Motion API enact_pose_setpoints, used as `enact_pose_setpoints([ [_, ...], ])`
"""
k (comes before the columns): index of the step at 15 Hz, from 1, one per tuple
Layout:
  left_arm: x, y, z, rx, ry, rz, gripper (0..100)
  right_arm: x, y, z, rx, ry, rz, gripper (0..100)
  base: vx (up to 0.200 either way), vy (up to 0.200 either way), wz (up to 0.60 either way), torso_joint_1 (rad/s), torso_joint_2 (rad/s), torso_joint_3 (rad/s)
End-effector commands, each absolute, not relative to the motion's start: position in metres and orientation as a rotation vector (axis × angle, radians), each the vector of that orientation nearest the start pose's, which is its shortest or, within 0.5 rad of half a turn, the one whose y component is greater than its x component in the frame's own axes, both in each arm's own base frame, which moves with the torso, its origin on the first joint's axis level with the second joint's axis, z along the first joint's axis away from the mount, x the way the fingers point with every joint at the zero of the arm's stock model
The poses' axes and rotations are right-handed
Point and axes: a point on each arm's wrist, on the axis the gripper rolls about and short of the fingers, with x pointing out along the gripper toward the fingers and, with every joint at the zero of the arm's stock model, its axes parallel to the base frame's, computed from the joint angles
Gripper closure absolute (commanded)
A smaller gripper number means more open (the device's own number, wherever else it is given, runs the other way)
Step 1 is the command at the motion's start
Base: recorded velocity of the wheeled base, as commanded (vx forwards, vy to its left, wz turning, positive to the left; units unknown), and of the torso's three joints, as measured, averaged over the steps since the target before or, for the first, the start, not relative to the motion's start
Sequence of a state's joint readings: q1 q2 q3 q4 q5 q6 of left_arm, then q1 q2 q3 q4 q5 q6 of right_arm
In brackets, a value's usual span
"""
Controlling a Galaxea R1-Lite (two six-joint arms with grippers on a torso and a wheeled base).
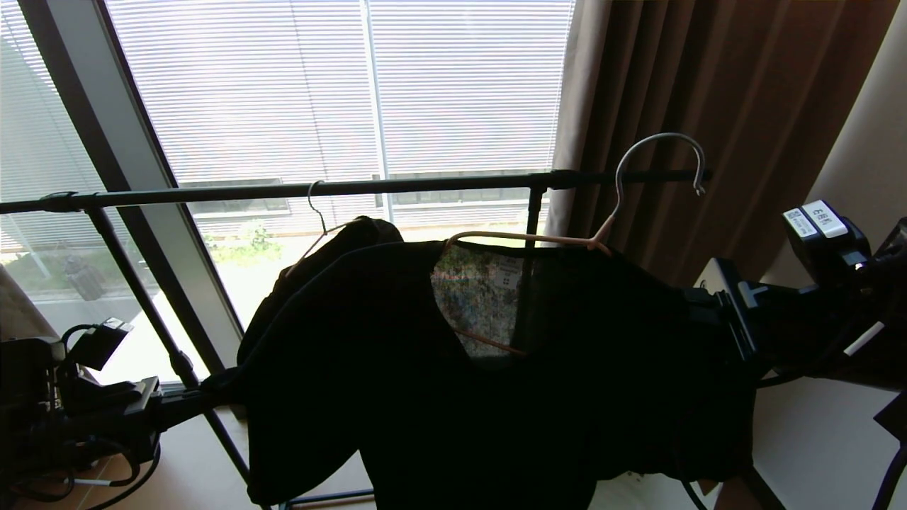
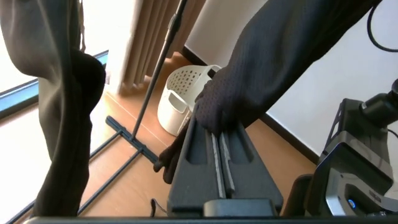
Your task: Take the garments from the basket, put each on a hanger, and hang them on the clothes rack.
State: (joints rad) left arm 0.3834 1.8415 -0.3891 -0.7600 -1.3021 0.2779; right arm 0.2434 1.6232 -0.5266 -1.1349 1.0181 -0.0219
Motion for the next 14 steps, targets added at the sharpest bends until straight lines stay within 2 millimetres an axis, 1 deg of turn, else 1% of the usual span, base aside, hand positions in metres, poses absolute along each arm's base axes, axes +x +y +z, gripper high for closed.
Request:
enact_pose_setpoints([
  [1,0.232,0.069,0.071,-0.274,0.342,-0.934,100,0.244,0.08,0.18,-0.032,-0.045,1.262,100,0.0,0.0,0.0,0.0,0.0,0.0],
  [4,0.227,0.064,0.072,-0.236,0.312,-0.946,100,0.246,0.08,0.182,-0.036,-0.054,1.259,100,0.0,0.0,0.0,0.0,0.0,0.0],
  [5,0.226,0.064,0.071,-0.226,0.304,-0.946,0,0.247,0.08,0.183,-0.037,-0.057,1.257,100,0.0,0.0,0.0,0.0,0.0,0.0],
  [7,0.226,0.061,0.072,-0.229,0.307,-0.953,0,0.249,0.078,0.185,-0.035,-0.059,1.245,100,0.0,0.0,0.0,0.0,0.0,0.0],
  [10,0.219,0.059,0.073,-0.226,0.306,-0.954,0,0.252,0.073,0.188,-0.01,-0.052,1.226,100,0.0,0.0,0.0,0.0,0.0,0.0],
  [13,0.212,0.055,0.1,-0.171,0.244,-0.954,0,0.257,0.072,0.183,0.0,-0.03,1.218,100,0.0,0.0,0.0,0.0,0.0,0.0],
  [14,0.211,0.051,0.116,-0.164,0.222,-0.963,0,0.258,0.075,0.179,0.006,-0.015,1.229,100,0.0,0.0,0.0,0.0,0.0,0.0],
])
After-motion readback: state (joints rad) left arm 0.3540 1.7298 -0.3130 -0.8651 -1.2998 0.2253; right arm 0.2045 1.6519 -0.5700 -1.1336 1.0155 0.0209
